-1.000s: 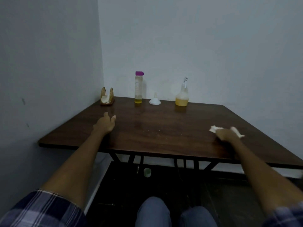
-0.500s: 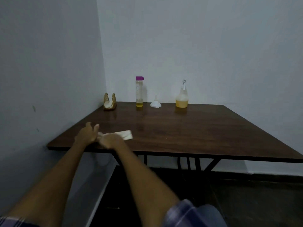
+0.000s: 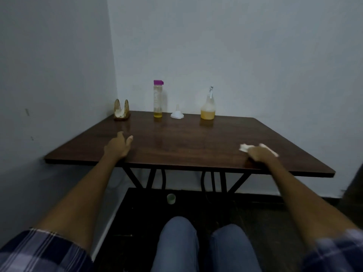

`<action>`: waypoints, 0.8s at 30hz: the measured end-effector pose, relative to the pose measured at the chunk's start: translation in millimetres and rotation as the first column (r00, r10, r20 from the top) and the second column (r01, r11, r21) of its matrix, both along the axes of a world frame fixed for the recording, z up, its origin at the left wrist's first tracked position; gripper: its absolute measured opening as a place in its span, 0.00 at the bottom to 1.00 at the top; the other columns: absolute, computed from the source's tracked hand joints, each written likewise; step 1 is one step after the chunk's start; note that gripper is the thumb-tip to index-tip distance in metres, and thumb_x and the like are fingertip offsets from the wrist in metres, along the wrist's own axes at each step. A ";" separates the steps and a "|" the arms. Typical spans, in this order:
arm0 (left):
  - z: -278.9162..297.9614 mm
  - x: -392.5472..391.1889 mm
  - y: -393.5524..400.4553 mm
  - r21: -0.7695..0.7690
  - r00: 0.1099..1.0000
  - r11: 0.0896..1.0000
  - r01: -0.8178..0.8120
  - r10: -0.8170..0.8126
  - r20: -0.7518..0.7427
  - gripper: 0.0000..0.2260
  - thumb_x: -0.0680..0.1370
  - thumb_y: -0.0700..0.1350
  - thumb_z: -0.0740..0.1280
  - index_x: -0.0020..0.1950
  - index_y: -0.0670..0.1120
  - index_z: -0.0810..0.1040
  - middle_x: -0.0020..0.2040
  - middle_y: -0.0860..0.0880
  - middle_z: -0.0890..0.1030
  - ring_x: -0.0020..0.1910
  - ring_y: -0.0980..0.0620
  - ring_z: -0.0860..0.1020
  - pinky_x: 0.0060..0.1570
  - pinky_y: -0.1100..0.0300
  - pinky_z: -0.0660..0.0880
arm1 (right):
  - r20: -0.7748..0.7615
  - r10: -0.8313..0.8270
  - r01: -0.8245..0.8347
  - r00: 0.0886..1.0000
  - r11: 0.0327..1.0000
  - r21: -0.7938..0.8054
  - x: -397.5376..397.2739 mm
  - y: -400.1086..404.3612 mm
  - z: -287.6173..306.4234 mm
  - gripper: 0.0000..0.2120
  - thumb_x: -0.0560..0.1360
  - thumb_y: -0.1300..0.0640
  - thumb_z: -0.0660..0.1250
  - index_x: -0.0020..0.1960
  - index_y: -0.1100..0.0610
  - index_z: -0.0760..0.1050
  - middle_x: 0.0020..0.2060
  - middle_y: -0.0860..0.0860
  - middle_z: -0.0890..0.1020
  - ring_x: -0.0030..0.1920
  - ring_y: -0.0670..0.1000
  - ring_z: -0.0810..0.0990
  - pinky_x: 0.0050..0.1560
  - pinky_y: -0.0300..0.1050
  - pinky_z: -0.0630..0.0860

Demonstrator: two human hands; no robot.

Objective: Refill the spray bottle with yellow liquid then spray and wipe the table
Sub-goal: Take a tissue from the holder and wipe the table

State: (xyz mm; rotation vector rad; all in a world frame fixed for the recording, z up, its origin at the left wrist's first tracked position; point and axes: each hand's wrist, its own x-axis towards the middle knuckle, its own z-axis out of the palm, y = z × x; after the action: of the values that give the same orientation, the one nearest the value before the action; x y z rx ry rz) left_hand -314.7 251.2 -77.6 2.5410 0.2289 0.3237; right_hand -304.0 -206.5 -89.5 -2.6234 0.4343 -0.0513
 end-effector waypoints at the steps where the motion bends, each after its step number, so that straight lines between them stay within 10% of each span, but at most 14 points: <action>1: -0.3 0.2 -3.1 0.003 1.000 1.000 0.007 -0.007 0.002 0.28 0.81 0.56 0.51 0.75 0.40 0.55 0.70 0.35 0.67 0.68 0.36 0.67 0.66 0.43 0.65 | -0.007 -0.047 0.047 0.999 0.999 -0.015 -11.2 -11.7 3.0 0.19 0.78 0.55 0.57 0.65 0.62 0.73 0.63 0.59 0.76 0.64 0.58 0.74 0.64 0.51 0.71; 5: -3.5 0.1 -8.0 0.008 1.000 1.000 0.011 -0.011 0.018 0.28 0.81 0.57 0.51 0.75 0.40 0.55 0.70 0.35 0.67 0.67 0.36 0.68 0.66 0.42 0.64 | -0.006 -0.125 0.124 0.992 0.991 -0.039 -28.0 -5.2 7.3 0.22 0.80 0.51 0.54 0.67 0.64 0.70 0.66 0.61 0.74 0.65 0.58 0.73 0.62 0.48 0.69; 16: -11.2 -17.6 22.6 -0.024 0.989 0.993 -0.118 0.120 0.082 0.26 0.81 0.56 0.52 0.73 0.39 0.59 0.68 0.33 0.69 0.67 0.34 0.68 0.66 0.42 0.64 | 0.052 0.662 -0.654 0.748 0.748 -0.114 -67.2 344.4 1.9 0.22 0.79 0.51 0.55 0.67 0.64 0.69 0.64 0.63 0.74 0.64 0.62 0.72 0.63 0.54 0.68; 24: -10.7 -7.2 -12.6 0.002 0.995 0.998 -0.058 0.057 0.078 0.28 0.81 0.57 0.50 0.74 0.39 0.58 0.68 0.33 0.69 0.65 0.34 0.69 0.65 0.42 0.65 | 0.067 0.383 -0.358 0.921 0.903 -0.239 -61.9 157.8 7.6 0.20 0.80 0.53 0.53 0.59 0.64 0.77 0.58 0.60 0.79 0.59 0.58 0.77 0.57 0.47 0.71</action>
State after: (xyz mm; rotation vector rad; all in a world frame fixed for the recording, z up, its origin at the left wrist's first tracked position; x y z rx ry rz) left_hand -321.9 238.6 -88.3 2.5238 0.2721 0.4448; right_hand -365.9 -48.7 -81.9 -2.8593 -0.1258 -0.1284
